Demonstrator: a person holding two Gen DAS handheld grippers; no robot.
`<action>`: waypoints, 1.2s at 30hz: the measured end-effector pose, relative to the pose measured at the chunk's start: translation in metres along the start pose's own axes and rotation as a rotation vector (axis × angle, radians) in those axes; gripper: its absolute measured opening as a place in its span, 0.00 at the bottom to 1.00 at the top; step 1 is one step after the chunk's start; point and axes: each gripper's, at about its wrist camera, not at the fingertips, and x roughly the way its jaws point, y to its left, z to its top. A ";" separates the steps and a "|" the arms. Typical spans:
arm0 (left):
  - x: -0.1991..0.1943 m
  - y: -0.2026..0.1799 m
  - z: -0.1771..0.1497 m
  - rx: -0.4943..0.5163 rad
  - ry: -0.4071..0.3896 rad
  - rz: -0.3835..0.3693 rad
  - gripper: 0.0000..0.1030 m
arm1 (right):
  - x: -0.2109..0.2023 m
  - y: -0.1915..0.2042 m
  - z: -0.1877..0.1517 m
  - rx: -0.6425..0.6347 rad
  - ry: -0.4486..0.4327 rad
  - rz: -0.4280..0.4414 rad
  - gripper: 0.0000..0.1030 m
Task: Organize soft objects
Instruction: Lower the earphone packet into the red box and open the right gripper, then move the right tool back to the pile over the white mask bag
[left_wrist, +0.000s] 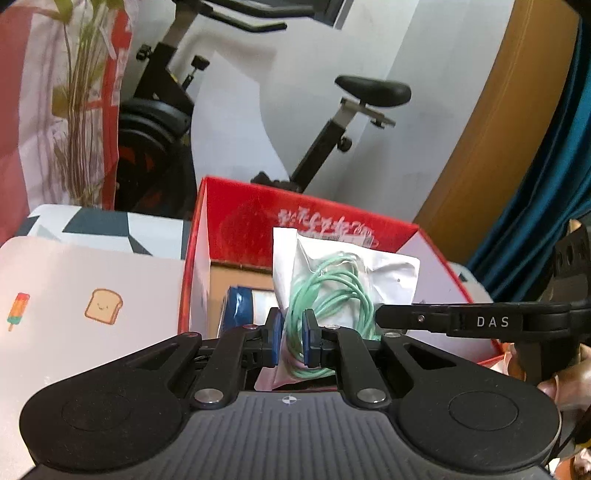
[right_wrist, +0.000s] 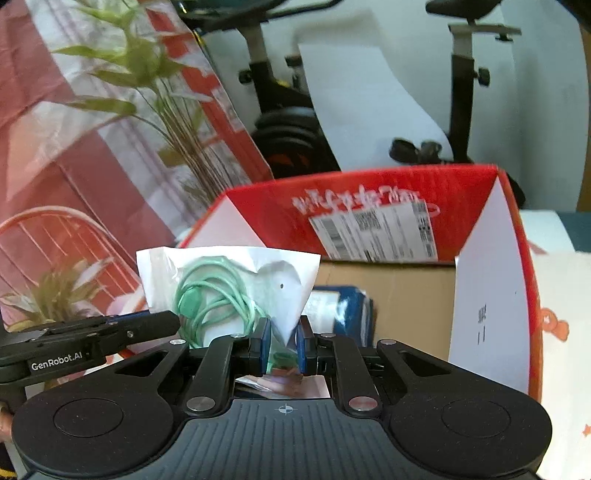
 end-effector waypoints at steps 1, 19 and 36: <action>0.002 0.001 0.000 0.004 0.009 0.004 0.12 | 0.003 -0.002 -0.002 0.005 0.017 -0.004 0.13; 0.000 0.000 0.001 0.032 -0.022 0.025 0.13 | 0.048 0.000 -0.010 0.052 0.168 -0.062 0.11; -0.055 -0.004 -0.015 0.064 -0.101 0.084 0.13 | -0.030 0.026 -0.032 -0.156 -0.079 -0.206 0.52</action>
